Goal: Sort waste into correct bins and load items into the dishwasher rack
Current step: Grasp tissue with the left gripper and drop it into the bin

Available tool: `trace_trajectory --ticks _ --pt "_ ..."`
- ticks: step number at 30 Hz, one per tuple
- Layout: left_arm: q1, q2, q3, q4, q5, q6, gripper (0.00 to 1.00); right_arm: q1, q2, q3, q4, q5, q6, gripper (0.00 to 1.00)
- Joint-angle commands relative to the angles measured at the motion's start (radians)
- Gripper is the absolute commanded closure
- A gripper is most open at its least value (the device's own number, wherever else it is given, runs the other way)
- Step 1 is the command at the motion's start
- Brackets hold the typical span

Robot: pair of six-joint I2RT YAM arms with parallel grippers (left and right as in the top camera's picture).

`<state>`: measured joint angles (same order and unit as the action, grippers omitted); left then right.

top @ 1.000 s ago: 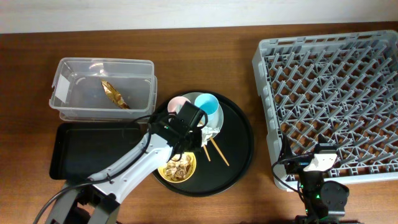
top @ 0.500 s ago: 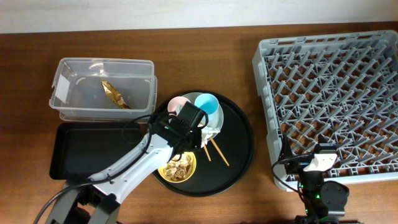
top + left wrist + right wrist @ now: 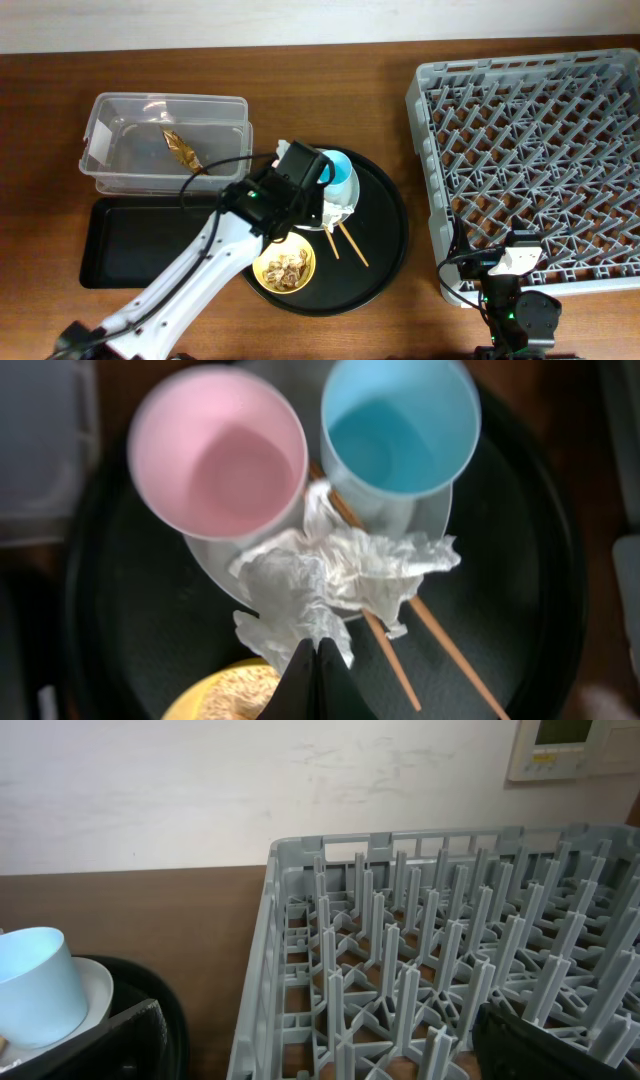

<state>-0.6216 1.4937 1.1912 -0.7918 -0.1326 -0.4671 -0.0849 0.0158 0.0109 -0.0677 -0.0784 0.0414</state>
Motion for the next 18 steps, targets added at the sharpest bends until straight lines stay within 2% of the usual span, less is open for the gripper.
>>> trace_trajectory --ticks 1,5,18 --pt "0.003 -0.043 0.024 -0.006 -0.143 0.028 1.0 -0.006 -0.005 -0.005 -0.005 0.005 0.0 0.01" --pt "0.064 -0.072 0.039 0.008 -0.262 0.028 1.0 -0.006 -0.005 -0.005 -0.005 0.005 0.0 0.01" --pt "0.414 -0.07 0.044 0.248 -0.268 0.039 1.0 -0.006 -0.005 -0.005 -0.005 0.005 0.0 0.01"
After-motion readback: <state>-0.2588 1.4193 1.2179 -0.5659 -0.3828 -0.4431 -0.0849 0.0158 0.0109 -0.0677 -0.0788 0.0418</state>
